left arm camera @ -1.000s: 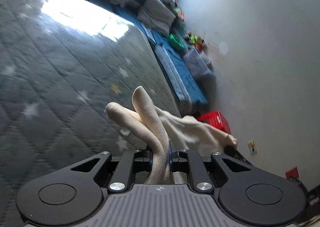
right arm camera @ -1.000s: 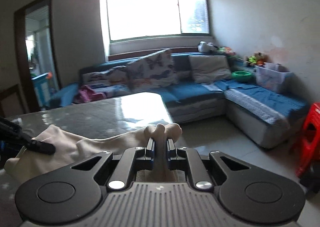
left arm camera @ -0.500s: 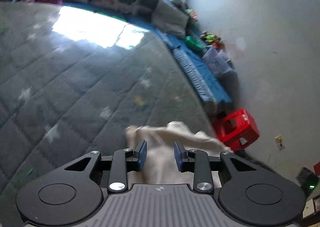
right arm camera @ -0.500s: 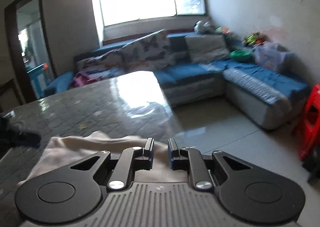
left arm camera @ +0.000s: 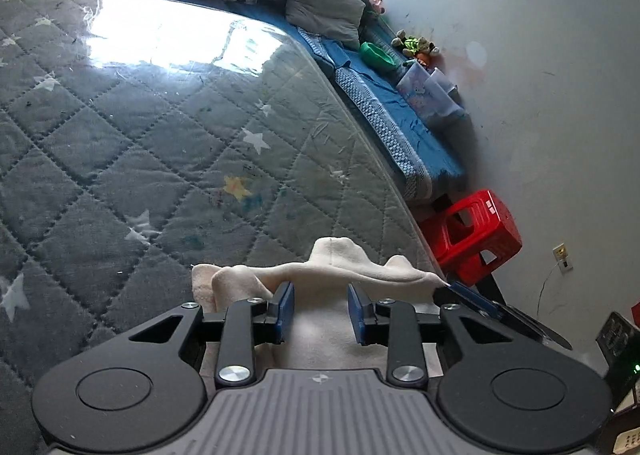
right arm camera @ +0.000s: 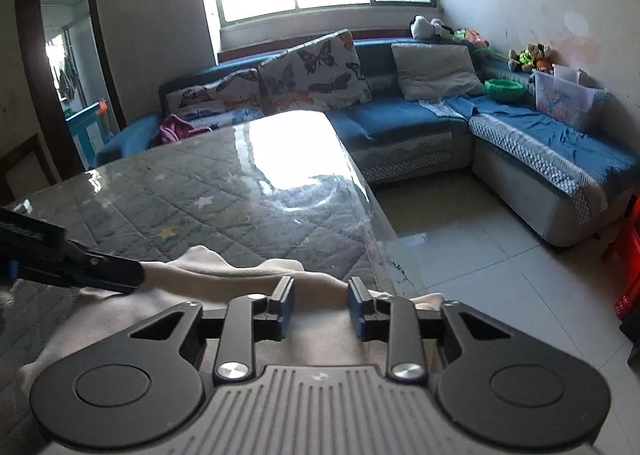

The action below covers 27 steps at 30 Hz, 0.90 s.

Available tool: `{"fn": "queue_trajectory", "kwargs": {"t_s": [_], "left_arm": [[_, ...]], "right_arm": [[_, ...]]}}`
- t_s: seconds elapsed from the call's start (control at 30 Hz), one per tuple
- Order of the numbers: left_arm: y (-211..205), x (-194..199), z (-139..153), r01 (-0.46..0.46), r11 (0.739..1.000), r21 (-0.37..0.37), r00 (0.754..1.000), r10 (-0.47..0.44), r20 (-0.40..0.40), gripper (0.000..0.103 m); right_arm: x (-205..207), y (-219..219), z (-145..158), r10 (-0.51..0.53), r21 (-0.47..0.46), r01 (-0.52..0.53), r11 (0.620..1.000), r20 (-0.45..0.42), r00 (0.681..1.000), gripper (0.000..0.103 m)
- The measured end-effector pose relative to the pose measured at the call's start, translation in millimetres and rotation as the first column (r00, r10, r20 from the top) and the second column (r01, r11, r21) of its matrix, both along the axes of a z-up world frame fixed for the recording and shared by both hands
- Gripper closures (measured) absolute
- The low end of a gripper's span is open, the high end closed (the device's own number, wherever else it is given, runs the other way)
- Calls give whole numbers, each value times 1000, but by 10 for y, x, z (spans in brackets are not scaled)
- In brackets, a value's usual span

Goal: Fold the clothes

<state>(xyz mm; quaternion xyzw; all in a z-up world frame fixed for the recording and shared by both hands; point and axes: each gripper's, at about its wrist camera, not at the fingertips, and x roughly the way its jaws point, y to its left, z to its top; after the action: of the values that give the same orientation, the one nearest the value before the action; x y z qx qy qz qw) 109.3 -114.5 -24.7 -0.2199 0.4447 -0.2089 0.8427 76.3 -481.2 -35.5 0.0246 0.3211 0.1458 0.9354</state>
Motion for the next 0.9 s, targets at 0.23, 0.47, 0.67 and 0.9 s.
{"fn": "queue_trajectory", "kwargs": {"t_s": [0.23, 0.47, 0.67, 0.9], "left_arm": [[-69, -306, 105, 59, 998, -6, 998, -59, 38, 64], [-200, -797, 99, 133, 991, 15, 989, -133, 67, 62], [-216, -990, 18, 145, 989, 37, 986, -147, 73, 61], [-236, -1116, 28, 149, 986, 70, 983, -155, 97, 60]], "right_arm": [[-563, -105, 87, 21, -10, -21, 1000, 38, 999, 63], [-1049, -135, 41, 5, -45, -1, 999, 83, 997, 60], [-1161, -136, -27, -17, -65, 23, 998, 89, 996, 60], [-1209, -104, -17, -22, -75, 29, 997, 98, 995, 59]]}}
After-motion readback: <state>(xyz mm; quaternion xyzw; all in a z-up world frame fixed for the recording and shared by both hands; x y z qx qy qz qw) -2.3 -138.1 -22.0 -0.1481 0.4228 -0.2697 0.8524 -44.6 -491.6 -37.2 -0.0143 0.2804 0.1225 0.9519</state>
